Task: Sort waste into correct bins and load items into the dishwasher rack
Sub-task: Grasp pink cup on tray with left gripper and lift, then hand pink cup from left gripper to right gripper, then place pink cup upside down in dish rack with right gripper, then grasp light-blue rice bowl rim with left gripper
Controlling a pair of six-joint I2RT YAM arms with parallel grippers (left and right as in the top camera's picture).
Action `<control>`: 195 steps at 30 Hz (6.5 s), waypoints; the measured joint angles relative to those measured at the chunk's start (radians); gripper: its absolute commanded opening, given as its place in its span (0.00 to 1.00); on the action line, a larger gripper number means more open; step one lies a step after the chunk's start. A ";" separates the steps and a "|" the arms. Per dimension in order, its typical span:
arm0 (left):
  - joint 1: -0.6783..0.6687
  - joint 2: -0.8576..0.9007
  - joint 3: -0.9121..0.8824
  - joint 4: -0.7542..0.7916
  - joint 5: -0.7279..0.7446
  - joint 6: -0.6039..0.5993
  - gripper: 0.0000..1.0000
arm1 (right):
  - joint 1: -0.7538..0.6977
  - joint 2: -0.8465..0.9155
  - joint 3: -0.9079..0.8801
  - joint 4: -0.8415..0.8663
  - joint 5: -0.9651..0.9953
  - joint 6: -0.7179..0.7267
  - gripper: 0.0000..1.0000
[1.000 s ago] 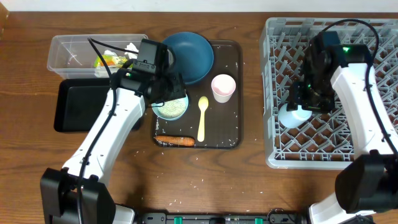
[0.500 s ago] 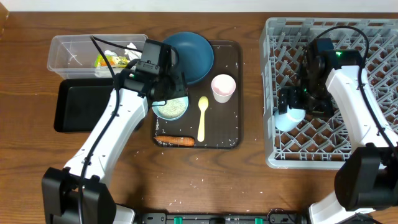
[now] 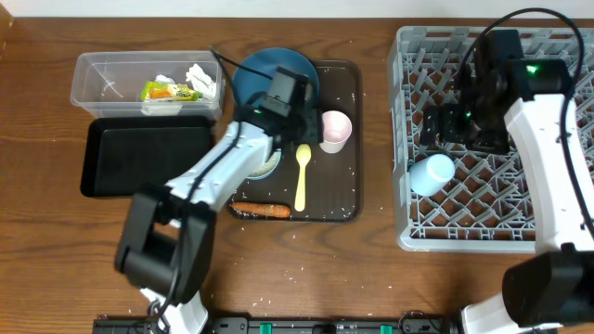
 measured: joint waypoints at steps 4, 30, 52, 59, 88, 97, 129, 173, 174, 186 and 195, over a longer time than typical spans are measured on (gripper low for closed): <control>-0.022 0.050 0.000 0.051 0.000 -0.001 0.49 | 0.000 -0.019 0.002 0.000 0.000 -0.001 0.99; 0.258 -0.243 -0.005 0.039 0.758 -0.155 0.06 | 0.032 -0.019 0.002 0.277 -0.716 -0.430 0.99; 0.283 -0.251 -0.006 0.031 1.213 -0.180 0.07 | 0.221 -0.019 0.002 0.417 -1.065 -0.698 0.49; 0.279 -0.251 -0.006 0.032 1.201 -0.185 0.36 | 0.217 -0.020 0.002 0.415 -1.057 -0.655 0.48; 0.111 -0.224 -0.006 -0.266 0.019 -0.096 0.43 | -0.214 -0.060 0.011 -0.160 0.019 -0.015 0.49; 0.111 -0.133 -0.006 -0.267 -0.061 -0.081 0.44 | -0.289 0.040 0.014 -0.166 0.058 -0.023 0.52; 0.111 -0.160 -0.006 -0.311 -0.072 -0.081 0.46 | -0.269 0.241 0.299 -0.256 0.071 -0.024 0.91; -0.022 -0.155 -0.026 -0.459 -0.219 0.171 0.64 | 0.190 0.113 0.388 0.021 -0.059 -0.054 0.96; -0.022 -0.155 -0.026 -0.459 -0.233 0.179 0.64 | 0.190 0.113 0.388 0.017 -0.059 -0.057 0.96; -0.022 -0.096 -0.026 -0.457 -0.301 0.207 0.64 | 0.190 0.113 0.388 -0.014 -0.056 -0.070 0.96; -0.060 -0.046 -0.028 -0.424 -0.311 0.305 0.57 | 0.190 0.113 0.388 -0.018 -0.056 -0.070 0.96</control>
